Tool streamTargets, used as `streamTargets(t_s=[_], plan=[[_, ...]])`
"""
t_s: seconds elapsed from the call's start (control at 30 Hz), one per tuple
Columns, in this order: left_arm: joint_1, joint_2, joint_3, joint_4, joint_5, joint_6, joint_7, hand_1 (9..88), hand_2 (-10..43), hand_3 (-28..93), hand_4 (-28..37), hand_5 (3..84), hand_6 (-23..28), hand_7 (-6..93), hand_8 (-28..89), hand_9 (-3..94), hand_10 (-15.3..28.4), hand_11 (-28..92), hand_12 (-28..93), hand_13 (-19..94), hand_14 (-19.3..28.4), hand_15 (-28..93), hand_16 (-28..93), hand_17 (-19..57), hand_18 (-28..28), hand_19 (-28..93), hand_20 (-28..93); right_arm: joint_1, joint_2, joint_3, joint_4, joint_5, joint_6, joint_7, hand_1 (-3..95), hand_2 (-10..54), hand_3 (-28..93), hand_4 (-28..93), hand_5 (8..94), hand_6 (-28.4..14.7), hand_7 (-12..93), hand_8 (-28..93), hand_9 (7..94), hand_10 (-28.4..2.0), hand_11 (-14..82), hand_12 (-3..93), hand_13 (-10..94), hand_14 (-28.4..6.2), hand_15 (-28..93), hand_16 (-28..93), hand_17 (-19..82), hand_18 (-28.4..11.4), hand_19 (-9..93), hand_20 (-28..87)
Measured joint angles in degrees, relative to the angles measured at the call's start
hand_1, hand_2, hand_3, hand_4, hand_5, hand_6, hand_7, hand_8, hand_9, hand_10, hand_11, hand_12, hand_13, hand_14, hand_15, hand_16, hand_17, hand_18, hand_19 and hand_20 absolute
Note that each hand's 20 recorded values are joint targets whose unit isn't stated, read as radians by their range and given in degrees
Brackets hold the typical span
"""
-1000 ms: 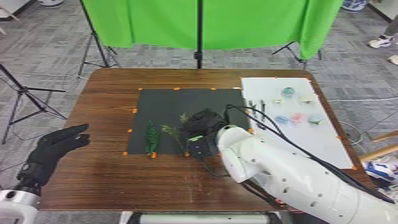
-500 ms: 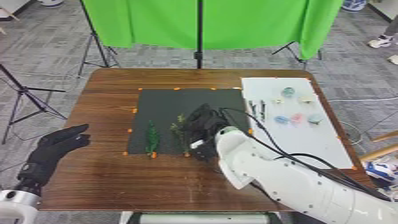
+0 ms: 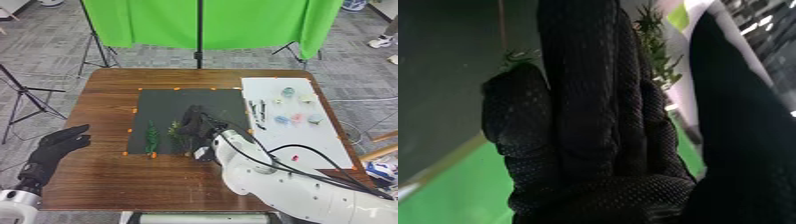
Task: Arrange flowers
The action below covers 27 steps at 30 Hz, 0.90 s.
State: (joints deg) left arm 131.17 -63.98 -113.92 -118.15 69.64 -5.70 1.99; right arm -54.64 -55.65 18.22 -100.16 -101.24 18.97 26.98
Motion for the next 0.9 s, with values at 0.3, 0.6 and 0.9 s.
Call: streamTargets(t_s=[0.3,0.6,0.9], plan=[[0.0,0.0,-0.03,0.0,0.0,-0.18,-0.15,32.0,-3.6,62,-16.5,45.8,5.9,9.7,-5,46.3,15.0,17,11,38,19.6,21,0,9.9,15.3,20,23,-0.01,0.22,-0.28,0.14,-2.8,-0.28,0.12,38.9,-9.5,65,-14,62.0,-3.7,20,-8,73.8,-15.4,17.5,19.1,92,-5.6,33,29,69,-7.4,72,36],[0.0,0.0,-0.03,0.0,0.0,-0.31,-0.19,32.0,-3.6,62,-16.5,45.8,5.9,9.7,-5,46.2,14.9,17,11,38,19.6,21,0,9.9,15.3,20,23,-0.01,0.54,-0.19,0.69,-9.25,1.14,0.31,35.4,-9.5,65,-13,58.5,-3.1,17,-8,67.8,-16.3,13.5,17.6,89,-7.1,33,28,66,-9.2,72,35],[0.0,0.0,-0.06,-0.01,0.01,-0.33,-0.09,31.9,-3.7,62,-16.4,45.8,6.0,9.6,-5,46.3,15.0,17,11,38,19.6,21,0,9.9,15.3,20,23,0.74,3.36,2.62,-1.43,-16.39,-8.84,1.49,32.7,-9.5,64,-13,51.1,-2.3,12,-7,59.4,-17.1,8.1,16.7,87,-6.7,38,27,65,-9.9,76,33]])
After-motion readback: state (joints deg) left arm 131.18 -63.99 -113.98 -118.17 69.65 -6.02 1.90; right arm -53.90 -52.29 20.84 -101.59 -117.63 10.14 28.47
